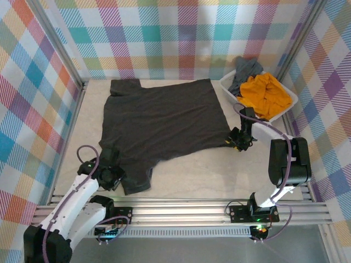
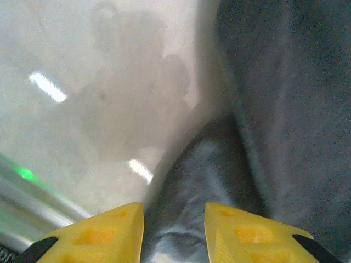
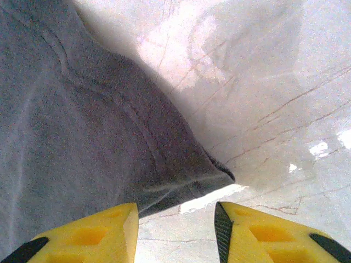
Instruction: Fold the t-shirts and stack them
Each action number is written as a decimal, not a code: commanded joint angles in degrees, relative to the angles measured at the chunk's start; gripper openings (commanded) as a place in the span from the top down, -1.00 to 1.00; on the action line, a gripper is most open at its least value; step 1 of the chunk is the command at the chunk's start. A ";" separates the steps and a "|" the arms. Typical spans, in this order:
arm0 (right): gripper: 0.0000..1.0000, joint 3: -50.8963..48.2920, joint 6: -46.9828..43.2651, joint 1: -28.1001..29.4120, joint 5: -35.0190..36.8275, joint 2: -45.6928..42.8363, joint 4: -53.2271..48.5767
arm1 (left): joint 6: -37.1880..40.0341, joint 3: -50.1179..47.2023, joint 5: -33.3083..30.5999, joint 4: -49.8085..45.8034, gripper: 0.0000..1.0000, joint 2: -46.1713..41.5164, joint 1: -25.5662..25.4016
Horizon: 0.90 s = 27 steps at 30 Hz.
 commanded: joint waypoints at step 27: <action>0.23 -4.07 6.89 -2.36 1.28 -1.20 3.48 | -10.40 -2.78 -3.85 -2.86 1.00 -10.51 -10.70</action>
